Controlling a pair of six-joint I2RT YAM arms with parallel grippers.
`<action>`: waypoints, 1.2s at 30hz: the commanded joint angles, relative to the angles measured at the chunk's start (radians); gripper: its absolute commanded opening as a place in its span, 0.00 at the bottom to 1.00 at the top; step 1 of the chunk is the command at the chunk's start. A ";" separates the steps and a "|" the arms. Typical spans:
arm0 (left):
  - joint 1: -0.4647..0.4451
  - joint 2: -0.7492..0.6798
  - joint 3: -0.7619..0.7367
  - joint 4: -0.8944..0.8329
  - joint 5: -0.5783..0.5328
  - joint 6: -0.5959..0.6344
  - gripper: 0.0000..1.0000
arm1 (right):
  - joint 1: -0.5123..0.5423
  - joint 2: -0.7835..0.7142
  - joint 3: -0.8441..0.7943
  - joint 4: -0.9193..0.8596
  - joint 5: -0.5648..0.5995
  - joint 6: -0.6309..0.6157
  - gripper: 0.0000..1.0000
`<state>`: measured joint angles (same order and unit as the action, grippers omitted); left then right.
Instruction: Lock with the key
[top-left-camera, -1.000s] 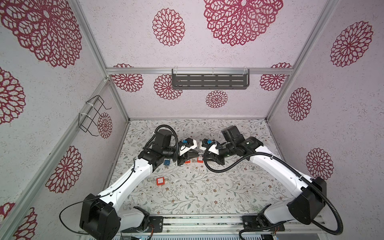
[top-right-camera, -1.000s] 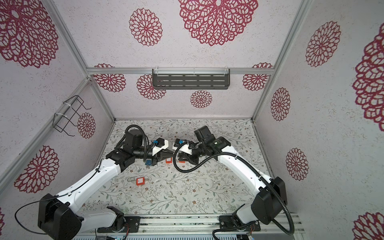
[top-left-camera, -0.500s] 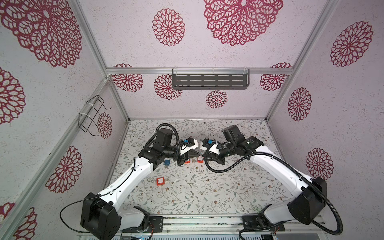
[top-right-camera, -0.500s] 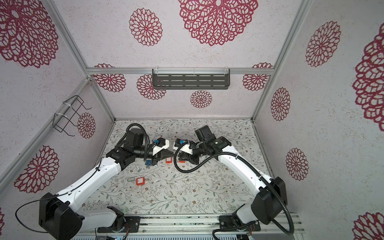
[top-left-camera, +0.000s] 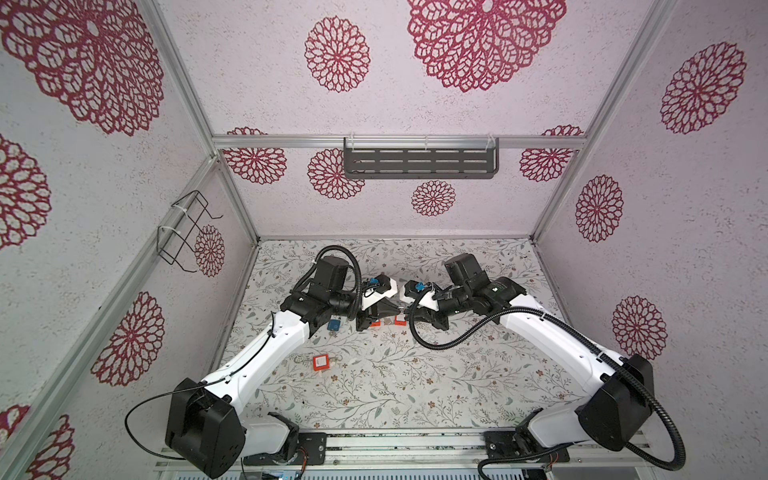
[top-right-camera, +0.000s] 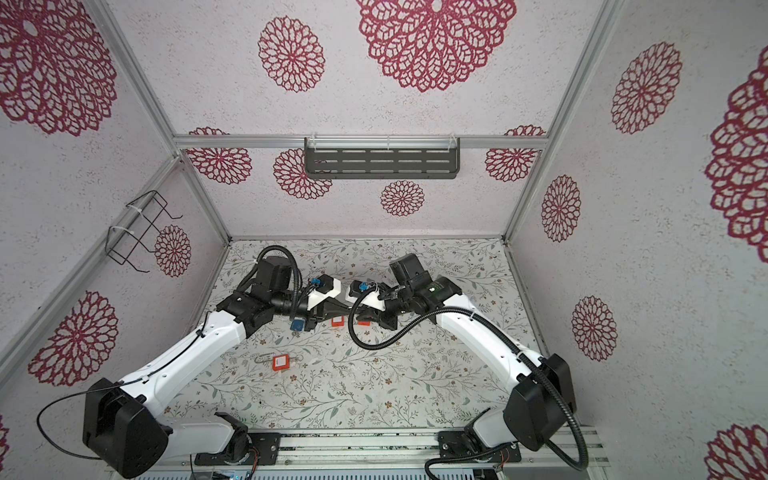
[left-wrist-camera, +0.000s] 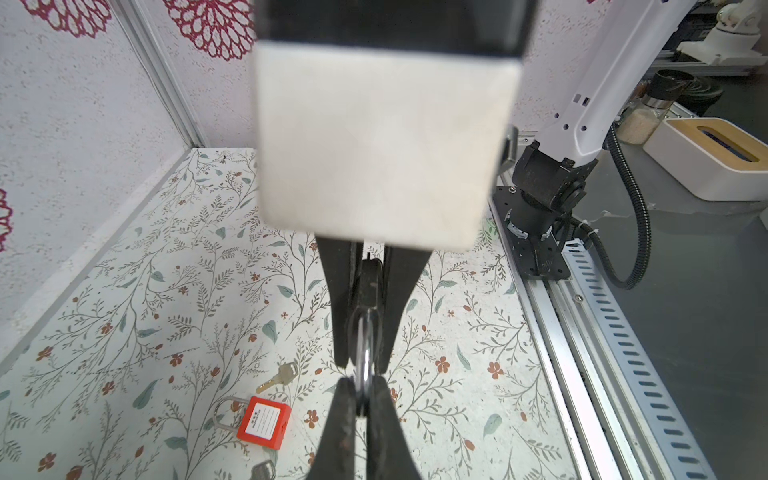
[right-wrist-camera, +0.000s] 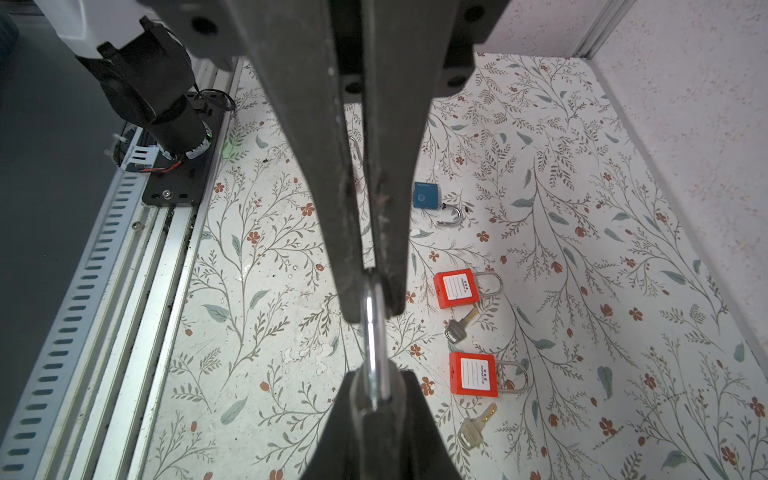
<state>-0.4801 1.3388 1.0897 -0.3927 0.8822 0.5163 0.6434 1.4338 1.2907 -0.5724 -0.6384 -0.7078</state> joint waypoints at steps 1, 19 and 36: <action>-0.037 0.024 0.029 -0.015 0.093 0.003 0.00 | 0.025 -0.038 0.016 0.153 -0.016 -0.013 0.00; -0.066 0.115 0.028 0.074 0.083 -0.016 0.00 | 0.035 0.049 0.130 0.181 -0.084 0.028 0.00; 0.016 0.030 -0.030 0.151 0.110 -0.084 0.00 | 0.016 -0.004 0.060 0.057 0.070 0.004 0.11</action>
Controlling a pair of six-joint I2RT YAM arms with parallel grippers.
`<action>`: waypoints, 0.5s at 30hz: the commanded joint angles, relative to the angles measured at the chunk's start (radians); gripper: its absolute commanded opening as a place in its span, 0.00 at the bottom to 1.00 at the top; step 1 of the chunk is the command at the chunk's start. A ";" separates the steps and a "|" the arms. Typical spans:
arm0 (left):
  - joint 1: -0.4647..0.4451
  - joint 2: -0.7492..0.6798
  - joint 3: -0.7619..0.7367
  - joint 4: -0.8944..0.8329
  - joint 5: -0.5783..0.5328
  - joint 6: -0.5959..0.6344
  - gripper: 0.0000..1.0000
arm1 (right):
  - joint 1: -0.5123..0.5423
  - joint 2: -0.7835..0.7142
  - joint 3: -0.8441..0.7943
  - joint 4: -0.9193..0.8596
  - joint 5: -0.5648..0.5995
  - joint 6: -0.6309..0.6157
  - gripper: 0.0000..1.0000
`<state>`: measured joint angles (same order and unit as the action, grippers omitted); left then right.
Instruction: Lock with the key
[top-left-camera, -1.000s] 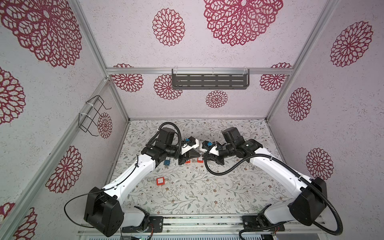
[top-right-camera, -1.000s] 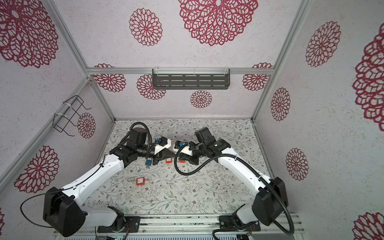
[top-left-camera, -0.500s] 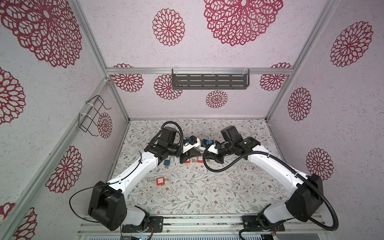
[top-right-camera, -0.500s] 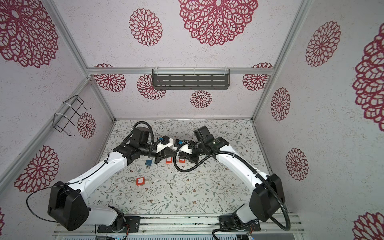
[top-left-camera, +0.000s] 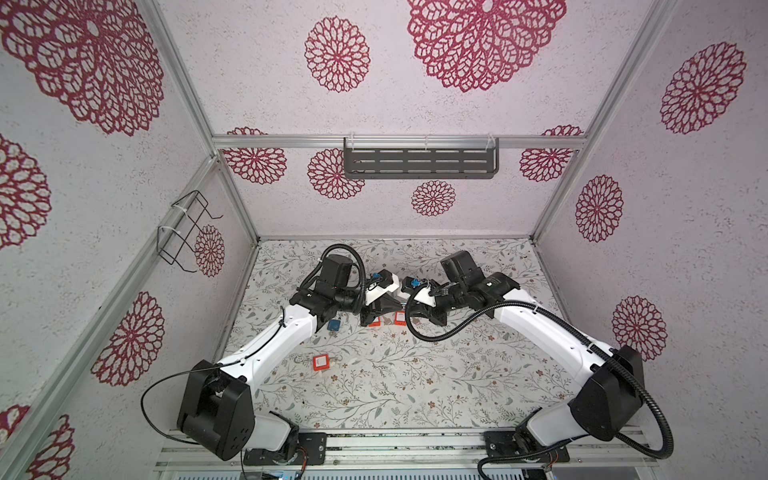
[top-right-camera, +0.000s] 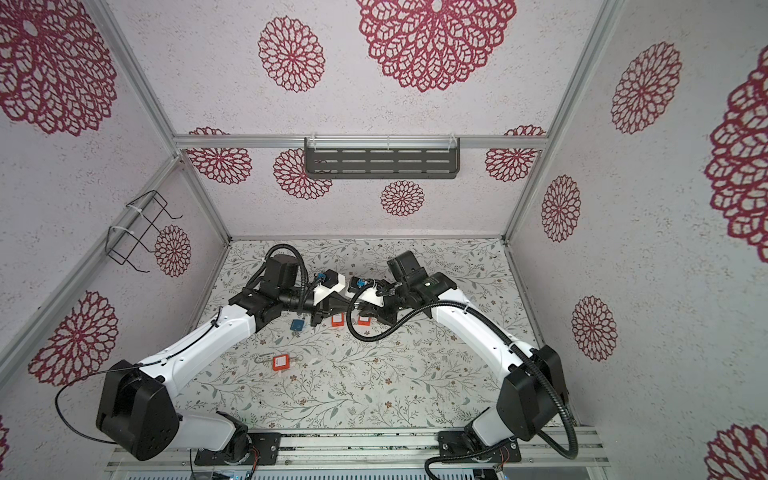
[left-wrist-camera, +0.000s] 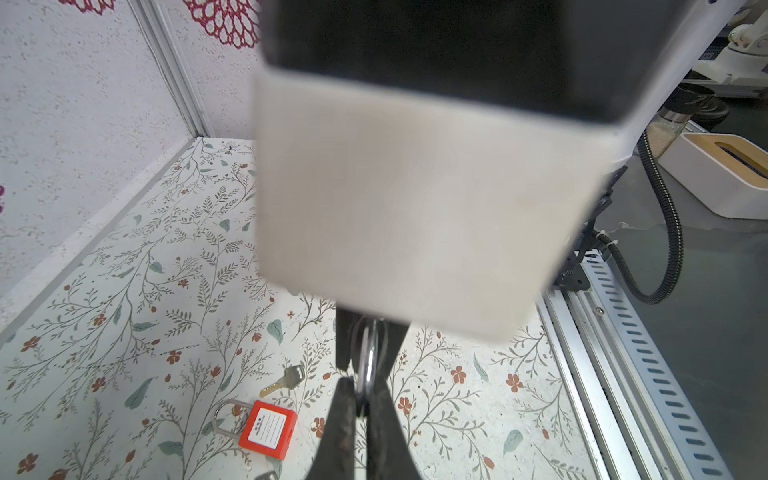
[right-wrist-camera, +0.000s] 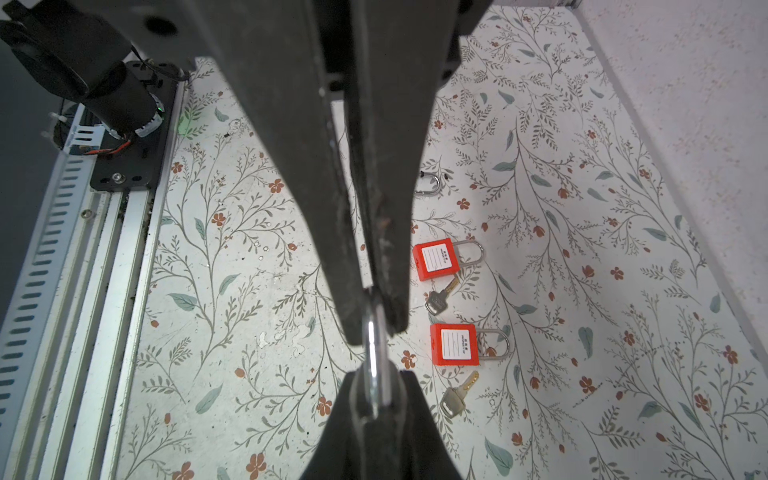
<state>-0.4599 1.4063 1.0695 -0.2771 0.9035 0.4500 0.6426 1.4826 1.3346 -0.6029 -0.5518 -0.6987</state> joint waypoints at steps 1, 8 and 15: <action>0.005 -0.045 -0.010 0.029 0.091 -0.017 0.00 | 0.011 -0.059 0.010 0.078 -0.007 -0.001 0.17; 0.046 -0.066 0.006 0.027 0.096 -0.036 0.00 | 0.005 -0.096 -0.032 0.037 0.046 -0.009 0.55; 0.078 -0.081 0.019 0.019 0.108 -0.033 0.00 | 0.003 -0.174 -0.078 -0.015 0.096 0.011 0.59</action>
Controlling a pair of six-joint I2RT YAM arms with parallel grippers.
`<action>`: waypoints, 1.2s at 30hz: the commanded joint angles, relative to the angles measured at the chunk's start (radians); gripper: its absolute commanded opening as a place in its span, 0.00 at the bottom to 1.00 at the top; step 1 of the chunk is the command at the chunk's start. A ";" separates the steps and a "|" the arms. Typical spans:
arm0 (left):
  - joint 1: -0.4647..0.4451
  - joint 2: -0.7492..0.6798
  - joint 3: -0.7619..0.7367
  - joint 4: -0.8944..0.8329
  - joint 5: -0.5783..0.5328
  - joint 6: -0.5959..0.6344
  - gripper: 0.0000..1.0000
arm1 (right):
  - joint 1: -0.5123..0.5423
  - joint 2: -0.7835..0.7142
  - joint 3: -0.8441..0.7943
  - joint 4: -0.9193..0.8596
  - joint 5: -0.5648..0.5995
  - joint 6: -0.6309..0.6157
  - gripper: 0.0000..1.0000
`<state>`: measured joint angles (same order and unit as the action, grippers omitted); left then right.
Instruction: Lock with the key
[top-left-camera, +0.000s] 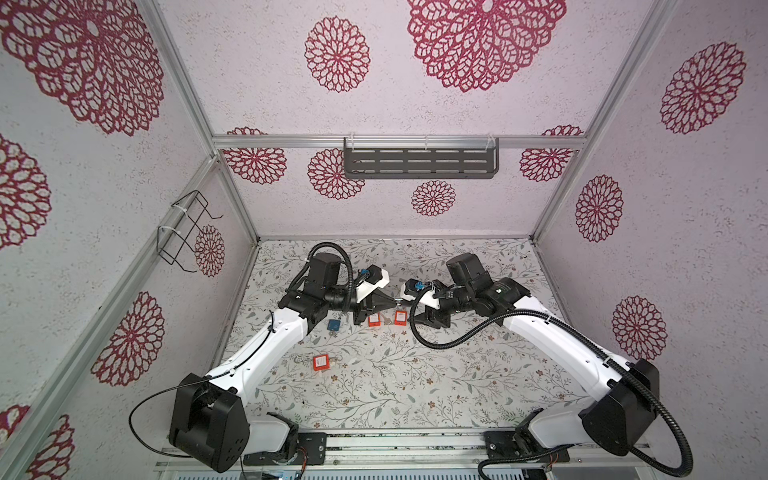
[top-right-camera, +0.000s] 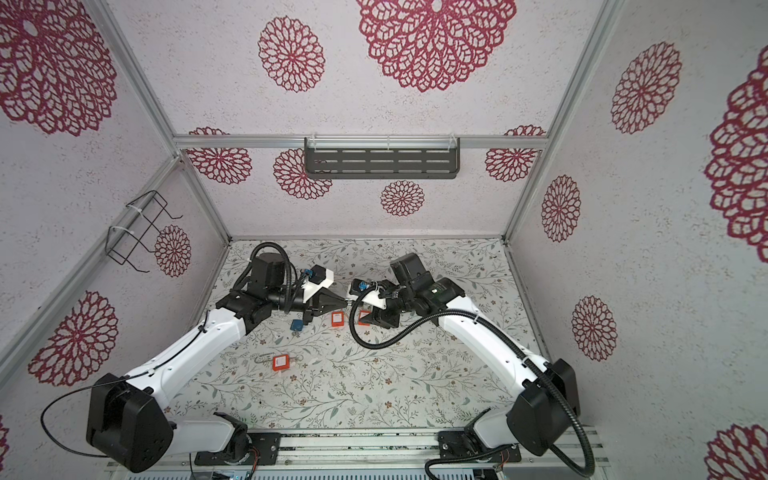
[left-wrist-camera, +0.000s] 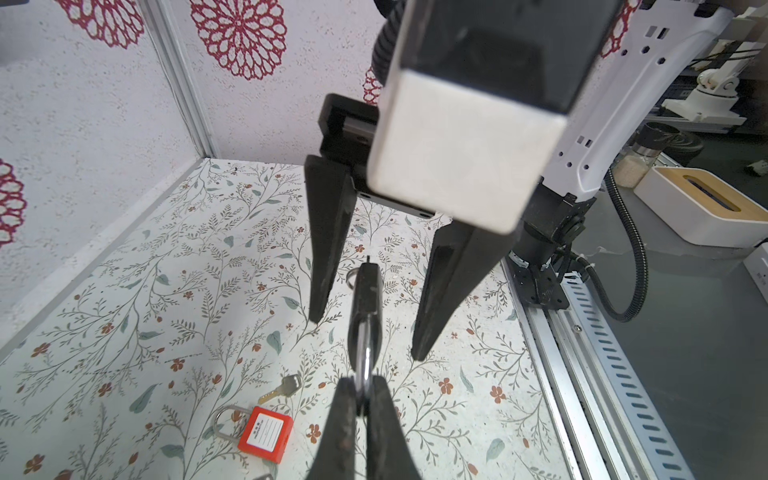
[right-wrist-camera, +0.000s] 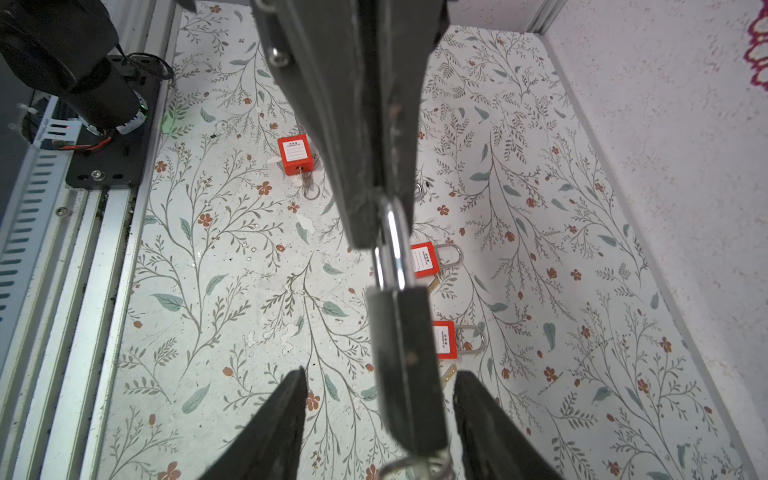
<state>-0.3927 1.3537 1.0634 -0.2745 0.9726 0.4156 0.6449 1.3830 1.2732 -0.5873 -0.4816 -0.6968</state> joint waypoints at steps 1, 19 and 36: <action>0.011 -0.028 0.028 0.001 0.041 0.016 0.00 | -0.001 -0.095 -0.033 -0.028 0.031 0.012 0.59; -0.012 -0.042 0.050 -0.161 0.008 0.150 0.00 | -0.011 -0.032 0.124 -0.108 -0.011 -0.057 0.28; -0.028 -0.025 0.073 -0.195 -0.003 0.187 0.00 | -0.012 0.005 0.132 -0.151 -0.062 -0.069 0.11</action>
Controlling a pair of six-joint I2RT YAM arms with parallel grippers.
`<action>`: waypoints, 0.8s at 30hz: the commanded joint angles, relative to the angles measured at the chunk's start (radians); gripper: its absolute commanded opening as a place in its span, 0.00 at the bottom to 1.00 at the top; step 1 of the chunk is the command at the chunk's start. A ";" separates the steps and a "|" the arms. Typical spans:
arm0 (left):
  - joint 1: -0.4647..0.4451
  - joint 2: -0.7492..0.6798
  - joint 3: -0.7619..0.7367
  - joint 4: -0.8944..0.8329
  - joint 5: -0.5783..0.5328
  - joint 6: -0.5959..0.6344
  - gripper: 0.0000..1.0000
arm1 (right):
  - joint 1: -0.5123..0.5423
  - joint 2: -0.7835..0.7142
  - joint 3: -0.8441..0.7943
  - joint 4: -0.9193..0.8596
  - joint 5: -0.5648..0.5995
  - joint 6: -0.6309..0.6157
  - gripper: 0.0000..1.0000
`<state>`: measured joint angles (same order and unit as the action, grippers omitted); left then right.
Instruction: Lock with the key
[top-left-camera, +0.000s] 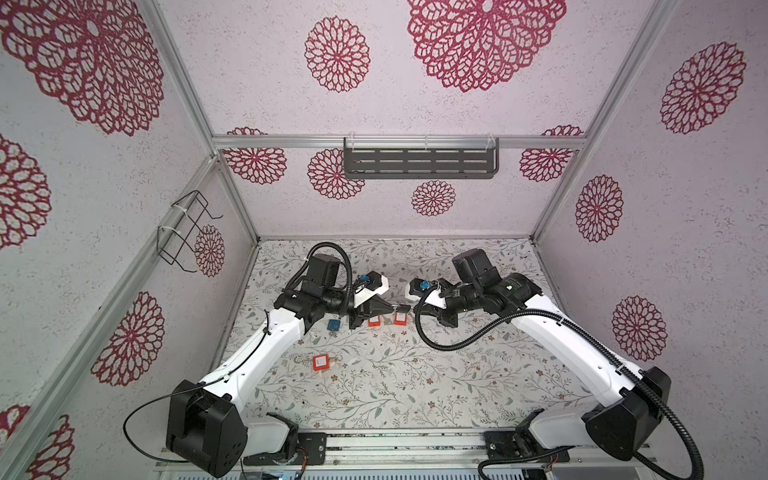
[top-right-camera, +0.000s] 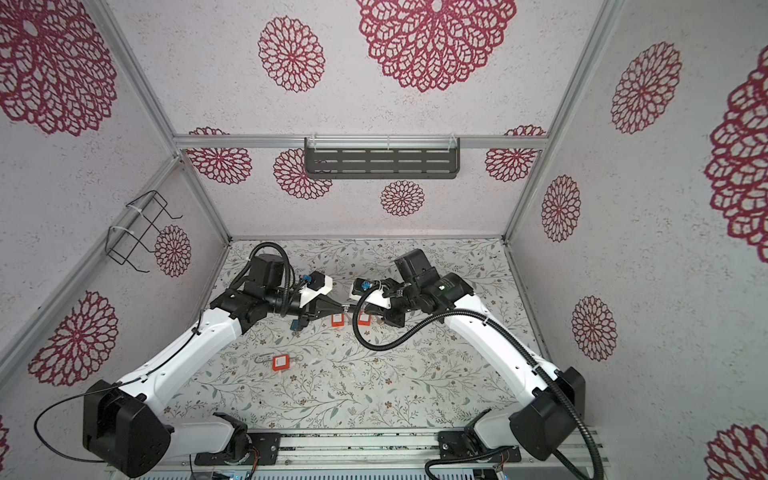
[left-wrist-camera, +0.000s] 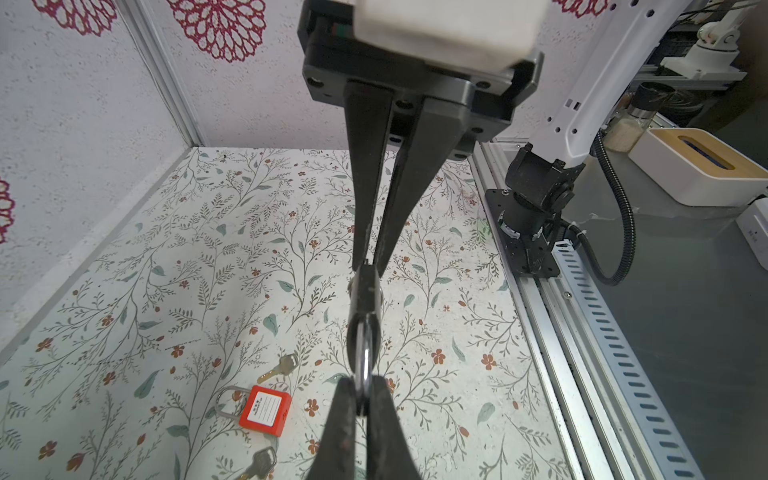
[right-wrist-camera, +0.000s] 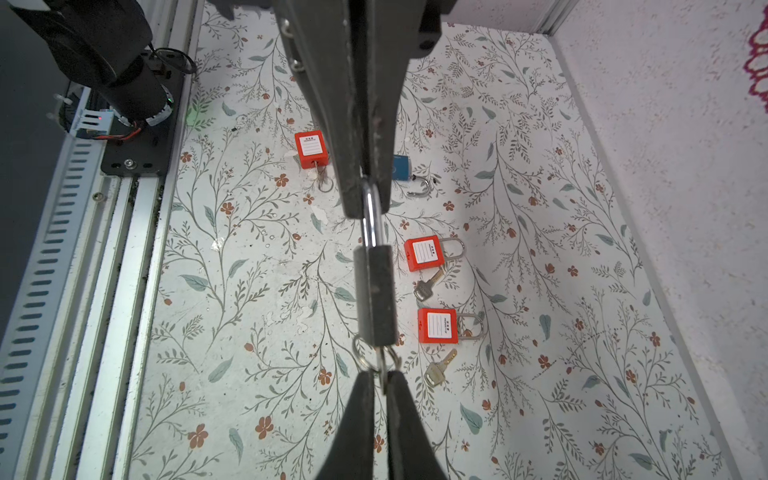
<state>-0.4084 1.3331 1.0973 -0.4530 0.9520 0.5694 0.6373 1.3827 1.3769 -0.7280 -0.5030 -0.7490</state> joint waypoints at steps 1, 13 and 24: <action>-0.014 -0.003 0.042 -0.023 0.015 0.038 0.00 | -0.004 0.006 0.027 -0.012 -0.039 -0.019 0.10; -0.014 0.000 0.047 -0.060 0.009 0.068 0.00 | -0.004 -0.008 -0.009 -0.050 -0.004 -0.064 0.00; -0.007 0.014 0.085 -0.186 -0.005 0.154 0.00 | -0.033 -0.025 -0.063 -0.122 0.041 -0.102 0.00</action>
<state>-0.4191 1.3376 1.1530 -0.6014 0.9291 0.6762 0.6136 1.3781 1.3132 -0.7956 -0.4767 -0.8207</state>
